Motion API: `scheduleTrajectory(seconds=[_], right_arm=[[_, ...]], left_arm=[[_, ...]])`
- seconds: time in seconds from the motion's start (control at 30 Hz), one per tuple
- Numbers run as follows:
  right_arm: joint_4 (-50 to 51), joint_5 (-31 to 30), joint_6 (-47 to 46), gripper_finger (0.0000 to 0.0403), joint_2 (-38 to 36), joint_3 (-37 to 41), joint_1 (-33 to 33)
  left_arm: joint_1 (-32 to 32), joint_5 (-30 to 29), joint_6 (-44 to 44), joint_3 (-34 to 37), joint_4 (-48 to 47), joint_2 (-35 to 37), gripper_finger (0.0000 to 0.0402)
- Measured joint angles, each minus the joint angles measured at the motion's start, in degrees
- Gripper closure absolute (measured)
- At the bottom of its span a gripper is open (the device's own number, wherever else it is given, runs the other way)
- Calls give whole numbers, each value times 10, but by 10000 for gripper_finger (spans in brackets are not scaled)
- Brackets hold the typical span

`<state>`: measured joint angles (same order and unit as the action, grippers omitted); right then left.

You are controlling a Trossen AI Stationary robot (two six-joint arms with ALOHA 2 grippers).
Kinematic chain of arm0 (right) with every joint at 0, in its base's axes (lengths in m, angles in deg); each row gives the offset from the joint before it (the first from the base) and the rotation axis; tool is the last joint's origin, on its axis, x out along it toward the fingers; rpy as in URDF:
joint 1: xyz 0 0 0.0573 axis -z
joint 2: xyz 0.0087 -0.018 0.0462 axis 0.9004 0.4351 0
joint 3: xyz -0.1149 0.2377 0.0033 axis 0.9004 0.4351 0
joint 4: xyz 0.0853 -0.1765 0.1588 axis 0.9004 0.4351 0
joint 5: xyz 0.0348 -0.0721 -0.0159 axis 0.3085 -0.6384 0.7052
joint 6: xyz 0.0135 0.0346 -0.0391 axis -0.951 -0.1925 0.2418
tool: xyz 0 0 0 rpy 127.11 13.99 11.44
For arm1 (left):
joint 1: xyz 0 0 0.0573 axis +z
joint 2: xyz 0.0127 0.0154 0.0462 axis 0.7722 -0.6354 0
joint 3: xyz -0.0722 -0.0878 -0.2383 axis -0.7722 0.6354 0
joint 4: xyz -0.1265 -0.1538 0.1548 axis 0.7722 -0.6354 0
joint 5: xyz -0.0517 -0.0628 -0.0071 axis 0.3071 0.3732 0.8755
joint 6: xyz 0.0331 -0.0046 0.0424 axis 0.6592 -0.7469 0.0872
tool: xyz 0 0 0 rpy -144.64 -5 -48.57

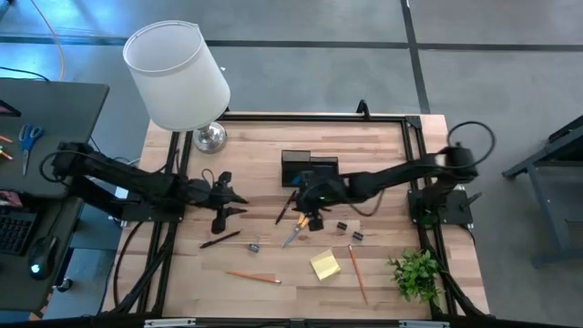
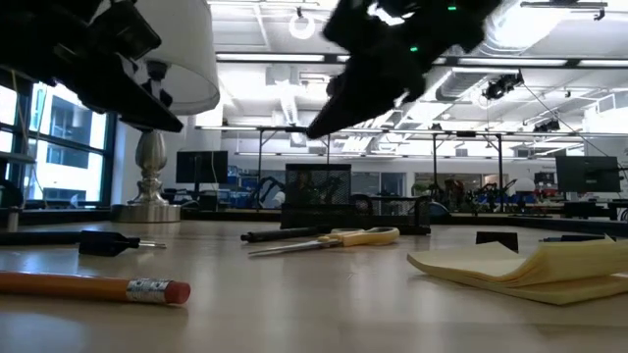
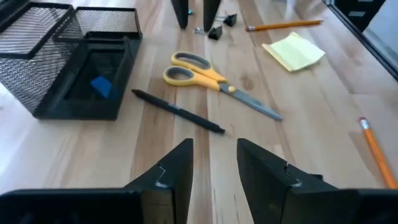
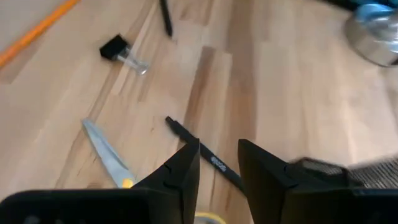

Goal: Pick and place office supplies into organizer
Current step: Put the top black pen into the black desk organizer

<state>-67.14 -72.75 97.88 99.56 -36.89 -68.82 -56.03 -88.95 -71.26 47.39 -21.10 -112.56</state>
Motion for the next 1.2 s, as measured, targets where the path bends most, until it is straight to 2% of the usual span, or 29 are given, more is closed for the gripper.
scheduleTrajectory(seconds=[0.1,0.23,0.3,0.63,1.2], right_arm=[[28,22,25,300,51,-51,10],[27,108,33,300,112,-90,33],[28,132,36,300,134,-102,41],[-7,135,79,300,168,-104,42],[-29,133,35,300,210,-104,29]], left_arm=[[-22,-26,-15,18,14,9,291],[-50,-32,-33,43,29,20,291],[-64,-34,-43,58,44,27,291],[-120,-38,-50,101,120,64,291],[-118,-33,-49,101,120,63,291]])
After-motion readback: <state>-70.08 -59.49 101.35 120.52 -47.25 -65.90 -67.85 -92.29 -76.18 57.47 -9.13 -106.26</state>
